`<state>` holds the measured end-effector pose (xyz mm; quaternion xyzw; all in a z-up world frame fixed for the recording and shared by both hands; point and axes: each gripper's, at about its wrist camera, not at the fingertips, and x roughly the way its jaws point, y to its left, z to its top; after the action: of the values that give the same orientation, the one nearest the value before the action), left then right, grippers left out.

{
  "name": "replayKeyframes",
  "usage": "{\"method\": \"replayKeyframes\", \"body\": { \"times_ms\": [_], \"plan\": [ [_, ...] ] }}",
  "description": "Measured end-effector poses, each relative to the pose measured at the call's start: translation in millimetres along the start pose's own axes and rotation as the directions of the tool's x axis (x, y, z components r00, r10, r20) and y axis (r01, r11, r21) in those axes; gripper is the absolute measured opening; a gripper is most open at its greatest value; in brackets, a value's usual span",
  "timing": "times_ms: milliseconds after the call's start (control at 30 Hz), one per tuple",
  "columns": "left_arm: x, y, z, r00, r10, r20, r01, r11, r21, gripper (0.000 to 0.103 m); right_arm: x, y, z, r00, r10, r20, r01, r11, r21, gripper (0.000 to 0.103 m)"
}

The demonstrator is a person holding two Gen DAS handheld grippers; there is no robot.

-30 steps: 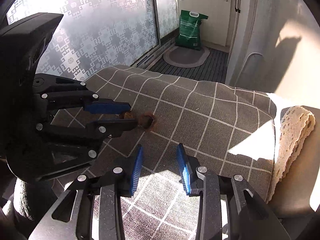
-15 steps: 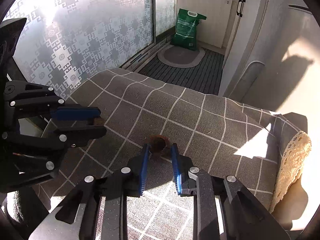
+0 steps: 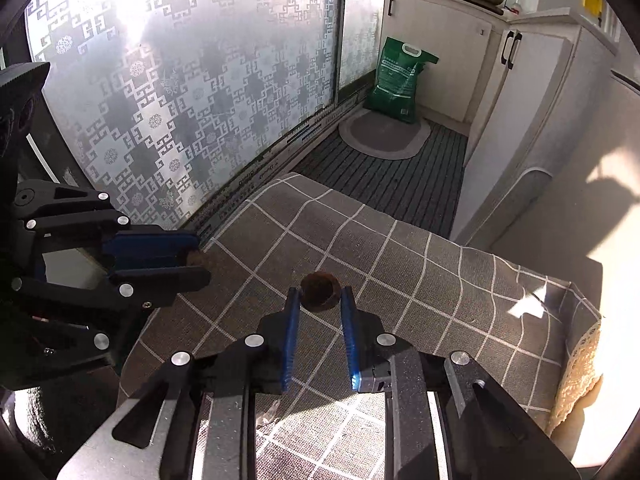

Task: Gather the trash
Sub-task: 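Grasp a brown nut shell with the left gripper while the right gripper grasps the other shell, then carry both nut shells over the teal bin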

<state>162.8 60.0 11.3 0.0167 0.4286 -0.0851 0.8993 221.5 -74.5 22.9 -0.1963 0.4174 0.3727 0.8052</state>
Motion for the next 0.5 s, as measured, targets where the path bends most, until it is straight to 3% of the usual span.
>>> {"method": "replayKeyframes", "body": {
  "times_ms": [233,500],
  "plan": [
    [-27.5,26.4,-32.0,0.999,0.028,0.017,-0.026,0.996,-0.089,0.022,-7.0,28.9,11.2,0.998,0.052,0.030,-0.052,0.998,-0.028,0.020],
    [-30.1,48.9,-78.0,1.000,0.024,-0.013,-0.026,0.985,-0.169,0.022,-11.7,76.2,22.9,0.991,0.127,0.046,-0.122,0.988,-0.091,0.021]
  ]
}}
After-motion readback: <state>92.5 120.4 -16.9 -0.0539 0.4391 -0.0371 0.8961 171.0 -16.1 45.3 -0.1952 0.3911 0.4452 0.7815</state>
